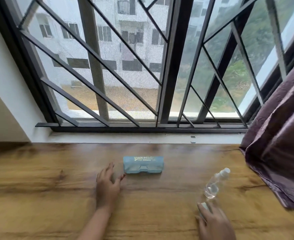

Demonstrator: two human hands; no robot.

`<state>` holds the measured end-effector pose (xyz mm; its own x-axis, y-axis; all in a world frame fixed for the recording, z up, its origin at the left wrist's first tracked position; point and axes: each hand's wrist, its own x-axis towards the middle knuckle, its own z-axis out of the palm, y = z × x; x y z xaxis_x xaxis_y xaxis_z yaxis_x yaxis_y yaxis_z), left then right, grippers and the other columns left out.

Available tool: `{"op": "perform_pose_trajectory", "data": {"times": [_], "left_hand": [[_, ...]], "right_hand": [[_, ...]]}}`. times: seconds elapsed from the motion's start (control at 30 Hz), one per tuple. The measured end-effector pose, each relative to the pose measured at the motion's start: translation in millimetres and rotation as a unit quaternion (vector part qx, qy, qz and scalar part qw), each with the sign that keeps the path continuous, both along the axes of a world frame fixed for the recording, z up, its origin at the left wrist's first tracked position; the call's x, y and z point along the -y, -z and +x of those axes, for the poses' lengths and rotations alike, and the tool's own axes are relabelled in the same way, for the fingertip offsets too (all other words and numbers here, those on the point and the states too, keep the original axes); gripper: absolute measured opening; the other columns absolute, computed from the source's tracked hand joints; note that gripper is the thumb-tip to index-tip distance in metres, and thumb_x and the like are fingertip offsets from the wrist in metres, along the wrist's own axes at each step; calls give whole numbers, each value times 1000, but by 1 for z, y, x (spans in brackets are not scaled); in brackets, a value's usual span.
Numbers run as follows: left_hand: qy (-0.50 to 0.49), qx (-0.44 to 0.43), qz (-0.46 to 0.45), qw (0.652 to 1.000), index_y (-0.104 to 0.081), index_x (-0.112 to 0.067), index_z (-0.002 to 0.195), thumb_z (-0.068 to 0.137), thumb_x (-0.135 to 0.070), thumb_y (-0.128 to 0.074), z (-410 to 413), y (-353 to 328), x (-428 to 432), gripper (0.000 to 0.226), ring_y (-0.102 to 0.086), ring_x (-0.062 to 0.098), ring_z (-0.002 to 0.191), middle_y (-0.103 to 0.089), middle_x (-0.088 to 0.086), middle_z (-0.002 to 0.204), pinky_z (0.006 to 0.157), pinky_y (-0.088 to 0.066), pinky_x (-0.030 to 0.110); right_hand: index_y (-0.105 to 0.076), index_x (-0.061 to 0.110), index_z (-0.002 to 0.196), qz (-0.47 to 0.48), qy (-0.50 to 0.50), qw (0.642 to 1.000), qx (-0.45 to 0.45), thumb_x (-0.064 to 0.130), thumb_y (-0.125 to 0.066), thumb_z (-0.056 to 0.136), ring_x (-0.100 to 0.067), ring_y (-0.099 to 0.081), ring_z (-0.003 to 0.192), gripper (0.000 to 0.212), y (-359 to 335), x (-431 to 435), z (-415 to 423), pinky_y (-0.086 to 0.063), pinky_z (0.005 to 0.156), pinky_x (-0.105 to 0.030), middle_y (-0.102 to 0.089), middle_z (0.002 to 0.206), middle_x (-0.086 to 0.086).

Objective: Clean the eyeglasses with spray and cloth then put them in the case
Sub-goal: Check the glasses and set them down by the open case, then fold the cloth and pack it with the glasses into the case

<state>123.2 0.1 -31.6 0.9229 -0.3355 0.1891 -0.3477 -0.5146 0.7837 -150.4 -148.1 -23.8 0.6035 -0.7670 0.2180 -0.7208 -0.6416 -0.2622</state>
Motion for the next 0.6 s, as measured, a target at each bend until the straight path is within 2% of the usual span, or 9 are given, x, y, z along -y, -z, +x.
{"op": "perform_pose_trajectory", "data": {"times": [0.1,0.17,0.2,0.27,0.3,0.37,0.47,0.53,0.6], "left_hand": [[-40,3,-66,997,-65,-1,110,73,-3,-74,-26,2,-8,39,-63,32,91,-65,15,102,82,-52,40],[-42,-38,-111,992,-71,-1,95,71,-1,-75,-45,-5,-9,24,-68,9,78,-68,7,89,73,-51,19],[-33,-72,-121,989,-72,-3,90,71,-1,-76,-53,-11,-8,19,-65,-4,73,-69,2,84,69,-47,10],[35,-182,-134,973,-74,-8,90,72,-6,-77,-66,-22,2,18,-65,-5,72,-72,-5,79,75,-50,13],[80,-248,-147,954,-73,-8,92,72,-8,-77,-71,-28,8,20,-67,3,75,-73,-3,79,80,-53,22],[139,-373,-184,899,-71,-3,99,75,-7,-74,-82,-47,20,24,-65,12,77,-72,3,80,79,-55,28],[196,-465,-247,827,-70,0,96,78,-6,-67,-94,-75,26,19,-66,17,76,-71,10,83,72,-56,29],[223,-445,-261,827,-72,0,91,78,-7,-67,-97,-88,24,16,-66,19,76,-72,13,84,68,-55,30],[216,-411,-260,847,-74,-1,86,78,-5,-68,-96,-96,20,11,-66,20,74,-72,15,82,66,-54,29]], "right_hand": [[-73,15,59,1,-14,1000,25,7,-68,46,-18,-62,47,16,-11,0,4,-41,37,-15,-68,61,-2],[-71,20,53,-10,8,998,54,4,-74,45,-13,-59,41,18,-21,0,9,-36,32,-19,-66,55,1],[-72,22,53,-6,8,997,76,2,-81,44,-13,-59,42,24,-26,1,13,-41,39,-20,-66,55,3],[-75,23,61,88,-2,985,151,-3,-86,46,-2,-59,57,32,-44,-3,24,-41,55,-10,-67,56,11],[-76,22,65,160,-13,966,204,-3,-83,55,5,-59,66,28,-57,-8,32,-40,60,-4,-68,58,17],[-77,22,67,293,-35,905,306,-3,-76,67,5,-63,64,24,-78,-19,49,-43,63,-3,-70,63,17],[-76,8,72,476,-75,782,395,-8,-67,73,-17,-67,69,19,-101,-32,68,-53,61,-22,-73,74,-13],[-74,-1,79,541,-75,726,417,-8,-63,76,-23,-66,69,14,-111,-37,74,-53,58,-25,-72,80,-21],[-72,-5,82,569,-64,699,429,-6,-62,76,-25,-66,69,12,-115,-40,77,-52,56,-25,-71,82,-23]]}}
